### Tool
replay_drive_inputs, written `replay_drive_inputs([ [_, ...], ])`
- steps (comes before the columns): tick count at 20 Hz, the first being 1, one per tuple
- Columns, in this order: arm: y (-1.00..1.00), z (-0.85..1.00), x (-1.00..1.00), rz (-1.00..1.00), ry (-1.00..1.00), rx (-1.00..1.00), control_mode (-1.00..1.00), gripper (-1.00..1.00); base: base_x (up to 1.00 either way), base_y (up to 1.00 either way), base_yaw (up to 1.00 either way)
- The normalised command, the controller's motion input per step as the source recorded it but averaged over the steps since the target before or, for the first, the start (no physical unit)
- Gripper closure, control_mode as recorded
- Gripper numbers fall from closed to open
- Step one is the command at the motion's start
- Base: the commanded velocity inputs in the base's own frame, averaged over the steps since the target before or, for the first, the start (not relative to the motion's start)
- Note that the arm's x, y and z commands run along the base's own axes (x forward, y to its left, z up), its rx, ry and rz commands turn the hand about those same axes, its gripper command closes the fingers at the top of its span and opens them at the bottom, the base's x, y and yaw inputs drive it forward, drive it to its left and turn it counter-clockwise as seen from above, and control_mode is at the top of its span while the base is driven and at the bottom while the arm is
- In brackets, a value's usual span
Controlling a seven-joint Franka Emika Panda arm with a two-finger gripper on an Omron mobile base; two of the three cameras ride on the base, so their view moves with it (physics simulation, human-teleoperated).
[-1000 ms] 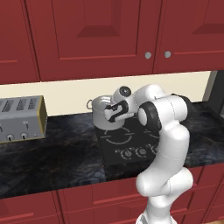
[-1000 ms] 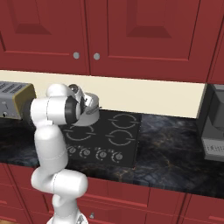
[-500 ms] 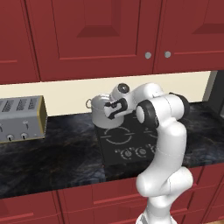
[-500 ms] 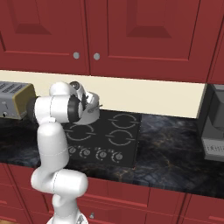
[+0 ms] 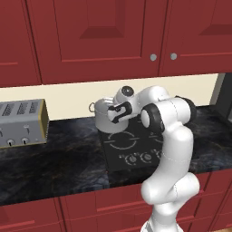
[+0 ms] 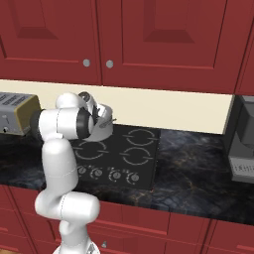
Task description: Turn on the burner for the pot on the stove. Wait thirty seconds for the pot to heat up. Then add the lemon to the pot.
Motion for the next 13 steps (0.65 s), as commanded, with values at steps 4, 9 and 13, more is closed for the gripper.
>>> replay_drive_inputs([
  [4, 0.00, 0.00, -0.05, 0.00, -0.03, 0.00, -1.00, -1.00, 0.00, 0.00, 0.00],
  [9, 0.00, 0.10, -0.32, 0.00, -0.27, 0.00, -1.00, -1.00, 0.00, 0.00, 0.00],
  [13, 0.00, 0.11, -0.26, 0.00, -0.37, 0.00, -1.00, -1.00, 0.00, 0.00, 0.00],
])
